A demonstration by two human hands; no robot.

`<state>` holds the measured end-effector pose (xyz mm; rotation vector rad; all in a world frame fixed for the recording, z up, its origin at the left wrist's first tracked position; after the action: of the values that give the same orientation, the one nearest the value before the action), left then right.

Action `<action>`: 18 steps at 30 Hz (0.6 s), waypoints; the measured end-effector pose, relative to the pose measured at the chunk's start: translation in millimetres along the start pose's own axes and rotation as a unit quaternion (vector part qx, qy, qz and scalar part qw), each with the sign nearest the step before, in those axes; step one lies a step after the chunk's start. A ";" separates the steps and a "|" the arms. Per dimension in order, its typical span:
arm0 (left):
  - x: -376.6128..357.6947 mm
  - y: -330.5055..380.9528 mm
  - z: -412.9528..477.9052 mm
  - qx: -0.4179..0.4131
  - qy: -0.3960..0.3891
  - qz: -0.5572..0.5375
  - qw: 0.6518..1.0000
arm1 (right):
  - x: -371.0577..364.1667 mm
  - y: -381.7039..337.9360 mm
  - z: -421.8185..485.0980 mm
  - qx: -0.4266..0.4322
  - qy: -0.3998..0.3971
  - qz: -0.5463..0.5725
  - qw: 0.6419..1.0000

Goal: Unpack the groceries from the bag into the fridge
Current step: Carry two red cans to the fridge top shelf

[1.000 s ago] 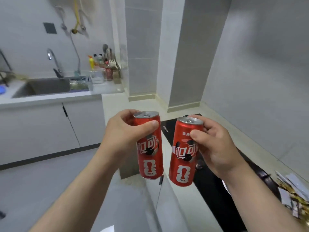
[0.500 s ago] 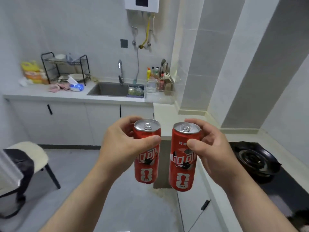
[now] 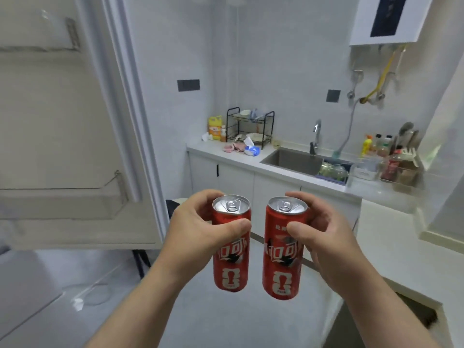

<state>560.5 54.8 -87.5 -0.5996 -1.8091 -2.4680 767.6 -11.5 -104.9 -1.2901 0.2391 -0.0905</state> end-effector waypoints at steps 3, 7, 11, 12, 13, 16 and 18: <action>19.3 2.2 -3.7 0.012 0.070 0.011 0.997 | -12.2 3.1 21.3 -0.008 -0.055 0.017 0.998; 48.8 3.6 -19.0 0.034 0.159 0.023 0.986 | -36.1 8.3 42.4 -0.017 -0.130 0.046 0.990; 80.3 8.0 -43.9 0.048 0.236 0.045 0.970 | -74.5 15.3 54.2 -0.025 -0.198 0.080 0.977; 89.0 8.8 -51.1 0.050 0.256 0.051 0.964 | -86.6 16.1 55.3 -0.026 -0.215 0.085 0.973; 98.4 8.6 -58.8 0.053 0.276 0.057 0.958 | -99.4 16.8 55.7 -0.028 -0.231 0.090 0.968; 128.4 8.0 -82.0 0.067 0.326 0.070 0.941 | -140.1 16.8 53.5 -0.030 -0.278 0.099 0.955; 149.0 7.6 -96.0 0.074 0.352 0.081 0.930 | -167.2 15.7 51.5 -0.028 -0.301 0.101 0.948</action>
<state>396.5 -5.8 -57.4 0.1427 -1.5401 -2.0219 615.8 74.6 -85.7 -1.2844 -0.1547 0.4845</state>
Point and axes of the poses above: each hand's wrist, its own z-axis towards the middle knuckle, its own x-axis out of the back of the hand, y = z × x, the point moved 5 cm from there along z, towards the middle knuckle, and after that the axes turned 8 degrees about z, right-handed, at the moved point
